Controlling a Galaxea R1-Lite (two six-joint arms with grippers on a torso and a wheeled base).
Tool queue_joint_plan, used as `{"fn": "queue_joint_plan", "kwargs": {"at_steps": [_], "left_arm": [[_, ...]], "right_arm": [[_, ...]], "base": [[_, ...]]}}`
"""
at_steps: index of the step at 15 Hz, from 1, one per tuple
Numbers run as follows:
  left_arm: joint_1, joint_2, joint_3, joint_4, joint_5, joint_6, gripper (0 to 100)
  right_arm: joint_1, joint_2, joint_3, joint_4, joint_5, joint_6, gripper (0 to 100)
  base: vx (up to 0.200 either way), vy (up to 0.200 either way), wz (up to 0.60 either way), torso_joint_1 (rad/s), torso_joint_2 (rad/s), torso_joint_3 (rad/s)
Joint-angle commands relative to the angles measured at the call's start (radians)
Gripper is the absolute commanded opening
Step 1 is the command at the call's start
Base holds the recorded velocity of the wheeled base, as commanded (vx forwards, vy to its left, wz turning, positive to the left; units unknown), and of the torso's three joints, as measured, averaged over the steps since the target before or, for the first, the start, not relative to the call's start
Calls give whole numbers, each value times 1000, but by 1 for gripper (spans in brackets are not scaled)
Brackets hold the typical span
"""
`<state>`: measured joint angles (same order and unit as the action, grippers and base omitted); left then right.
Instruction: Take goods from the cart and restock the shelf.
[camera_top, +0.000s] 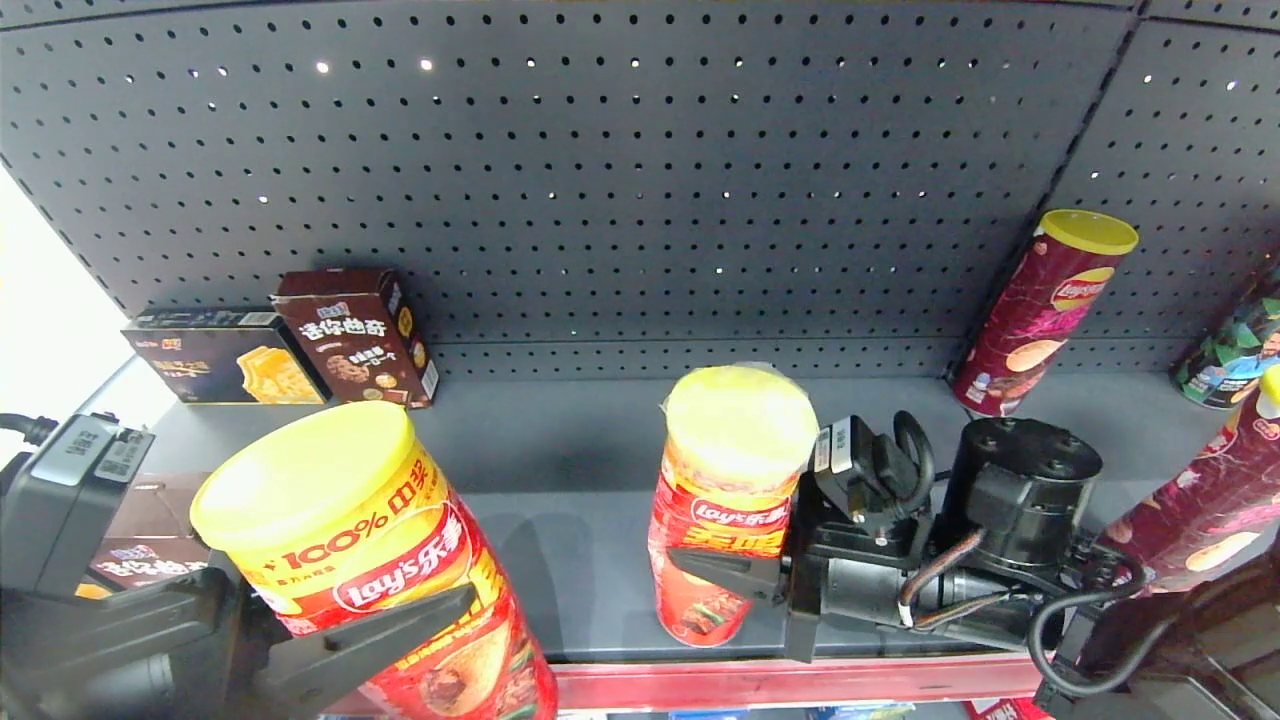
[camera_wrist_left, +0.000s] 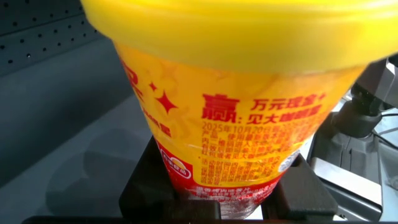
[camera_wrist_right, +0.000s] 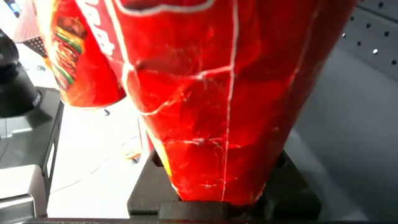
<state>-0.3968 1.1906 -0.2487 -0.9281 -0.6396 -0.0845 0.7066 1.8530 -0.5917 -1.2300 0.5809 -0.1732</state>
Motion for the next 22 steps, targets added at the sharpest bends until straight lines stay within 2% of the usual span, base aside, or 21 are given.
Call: {"fn": "queue_joint_plan", "kwargs": {"at_steps": [1, 6, 7, 16, 19, 22], "left_arm": [[12, 1, 3, -2, -2, 0, 0], [18, 1, 5, 0, -3, 0, 0], [18, 1, 5, -2, -3, 0, 0], [16, 3, 2, -2, -6, 0, 0], [16, 4, 0, -2, -6, 2, 0], [16, 3, 0, -2, -6, 0, 0]], "right_arm": [[-7, 26, 0, 0, 4, -3, 0], [-18, 58, -3, -26, 24, -8, 0], [-19, 58, -3, -26, 22, -8, 100], [-21, -66, 43, -16, 11, -11, 100], [-22, -207, 121, 24, -58, -5, 100], [-35, -298, 171, 57, -64, -5, 100]], "base": [[0, 0, 0, 0, 0, 0], [0, 0, 0, 0, 0, 0], [0, 0, 0, 0, 0, 0], [0, 0, 0, 0, 0, 0], [0, 0, 0, 0, 0, 0], [0, 0, 0, 0, 0, 0]]}}
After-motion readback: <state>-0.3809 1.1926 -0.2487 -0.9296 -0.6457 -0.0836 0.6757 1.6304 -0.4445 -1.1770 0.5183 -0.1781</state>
